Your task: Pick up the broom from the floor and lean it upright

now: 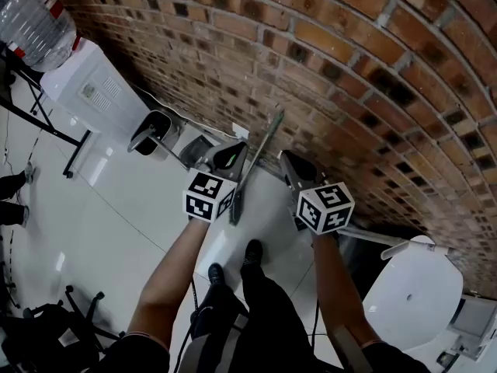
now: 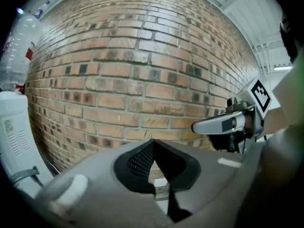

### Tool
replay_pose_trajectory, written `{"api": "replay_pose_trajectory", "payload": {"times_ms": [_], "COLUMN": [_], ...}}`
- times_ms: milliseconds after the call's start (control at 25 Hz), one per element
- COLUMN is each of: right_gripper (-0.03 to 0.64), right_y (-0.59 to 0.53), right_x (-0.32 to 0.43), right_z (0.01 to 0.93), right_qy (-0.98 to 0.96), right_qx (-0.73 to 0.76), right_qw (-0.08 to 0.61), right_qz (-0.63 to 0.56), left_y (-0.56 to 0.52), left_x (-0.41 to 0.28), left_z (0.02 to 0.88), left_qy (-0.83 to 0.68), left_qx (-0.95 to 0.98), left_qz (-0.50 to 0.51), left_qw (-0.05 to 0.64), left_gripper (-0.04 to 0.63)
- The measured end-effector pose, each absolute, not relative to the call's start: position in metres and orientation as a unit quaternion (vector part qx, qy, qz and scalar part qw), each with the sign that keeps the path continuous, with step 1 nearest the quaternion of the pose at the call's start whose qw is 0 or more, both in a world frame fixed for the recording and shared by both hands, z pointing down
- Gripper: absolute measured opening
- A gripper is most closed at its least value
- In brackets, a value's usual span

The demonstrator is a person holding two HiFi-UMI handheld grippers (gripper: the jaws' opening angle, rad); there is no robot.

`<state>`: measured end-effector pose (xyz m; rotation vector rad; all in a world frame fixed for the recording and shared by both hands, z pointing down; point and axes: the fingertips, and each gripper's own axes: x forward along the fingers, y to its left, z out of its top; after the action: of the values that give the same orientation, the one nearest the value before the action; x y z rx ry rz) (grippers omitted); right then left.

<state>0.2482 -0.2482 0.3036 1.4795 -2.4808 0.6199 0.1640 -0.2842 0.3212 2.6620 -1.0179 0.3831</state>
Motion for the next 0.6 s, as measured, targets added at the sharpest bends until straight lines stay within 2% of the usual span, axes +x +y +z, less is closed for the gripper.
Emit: {"api": "replay_pose_trajectory", "payload": {"times_ms": [600], "right_gripper": [0.005], "right_y": [-0.133], "right_x": [0.14], "right_z": [0.206], "right_qy": [-0.864], "right_qx": [0.472], "right_qw": [0.075], "right_qz": [0.155], "left_y": [-0.149], "left_x": [0.083], "left_z": [0.206], "left_qy": [-0.325], "left_qx": [0.933], "left_qz": [0.086], "left_qw": [0.129], "left_gripper": [0.002]}}
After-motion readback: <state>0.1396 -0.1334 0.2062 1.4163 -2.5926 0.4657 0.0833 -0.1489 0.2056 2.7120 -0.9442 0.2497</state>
